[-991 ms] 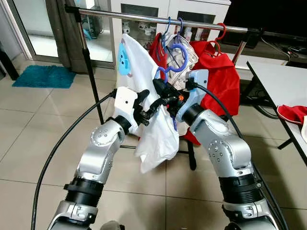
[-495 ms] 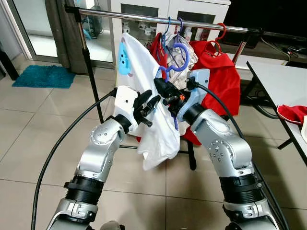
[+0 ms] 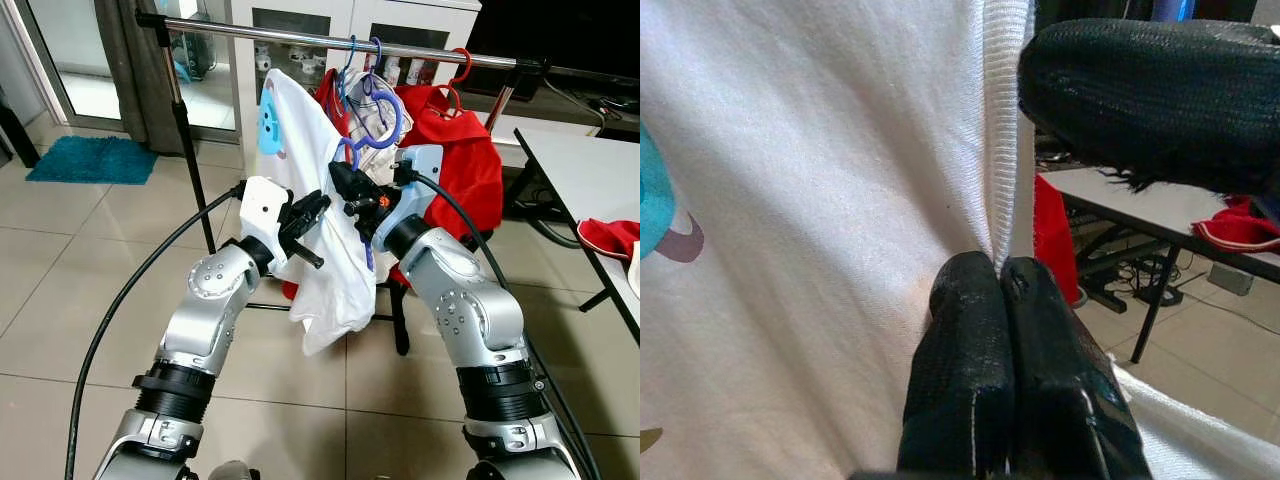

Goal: Hang hanger

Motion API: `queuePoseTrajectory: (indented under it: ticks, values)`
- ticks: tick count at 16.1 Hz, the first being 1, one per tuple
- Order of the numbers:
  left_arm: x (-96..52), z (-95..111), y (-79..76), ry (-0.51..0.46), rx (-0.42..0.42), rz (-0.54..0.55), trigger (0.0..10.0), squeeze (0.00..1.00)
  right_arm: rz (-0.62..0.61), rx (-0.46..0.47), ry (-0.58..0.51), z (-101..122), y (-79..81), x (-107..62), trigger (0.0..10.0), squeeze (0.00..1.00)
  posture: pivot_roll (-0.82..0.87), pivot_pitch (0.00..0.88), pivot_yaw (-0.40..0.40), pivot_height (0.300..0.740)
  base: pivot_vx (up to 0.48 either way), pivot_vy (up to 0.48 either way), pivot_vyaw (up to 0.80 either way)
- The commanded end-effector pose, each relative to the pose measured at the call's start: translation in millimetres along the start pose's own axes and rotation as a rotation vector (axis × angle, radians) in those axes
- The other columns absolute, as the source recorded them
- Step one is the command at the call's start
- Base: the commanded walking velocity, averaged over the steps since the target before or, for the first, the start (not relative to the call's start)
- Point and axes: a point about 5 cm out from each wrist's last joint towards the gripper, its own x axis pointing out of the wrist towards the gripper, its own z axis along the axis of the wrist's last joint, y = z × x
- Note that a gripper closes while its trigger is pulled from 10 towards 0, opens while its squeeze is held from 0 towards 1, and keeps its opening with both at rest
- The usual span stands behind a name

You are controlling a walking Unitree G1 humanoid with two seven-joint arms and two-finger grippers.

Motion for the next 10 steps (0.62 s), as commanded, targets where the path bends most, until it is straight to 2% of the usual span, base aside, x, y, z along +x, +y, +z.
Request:
queuePoseTrajectory:
  ticks: [1, 6, 8, 9, 10]
  values:
    - [2.1, 5.1, -2.5, -0.014, 0.002, -0.006, 0.0, 0.0, -0.003, -0.015, -0.042, 10.0, -0.6, -0.2, 10.0, 0.0, -0.1, 0.0, -0.082, 0.74, 0.0, 0.0, 0.0]
    - [2.1, 5.1, -2.4, -0.018, -0.007, 0.011, 0.0, 0.0, -0.043, -0.017, -0.023, 9.2, -5.6, -0.1, 10.0, 0.0, -0.11, 0.0, -0.087, 0.74, 0.0, 0.0, 0.0]
    - [1.8, 3.6, 0.4, -0.01, -0.015, 0.045, 0.0, 0.0, -0.163, -0.052, 0.097, -4.5, -20.0, -2.2, 10.0, 0.0, -0.11, 0.0, -0.089, 0.74, 0.0, 0.0, 0.0]
    - [1.6, 1.3, 3.0, 0.006, -0.028, 0.076, 0.0, 0.0, -0.275, -0.102, 0.228, -21.8, -36.6, -9.5, 10.0, 0.0, -0.11, 0.0, -0.092, 0.74, 0.0, 0.0, 0.0]
    - [1.2, -0.3, 5.0, 0.016, -0.034, 0.102, 0.0, 0.0, -0.33, -0.094, 0.283, -30.6, -45.5, -16.6, 10.0, 0.0, -0.11, 0.0, -0.095, 0.74, 0.0, 0.0, 0.0]
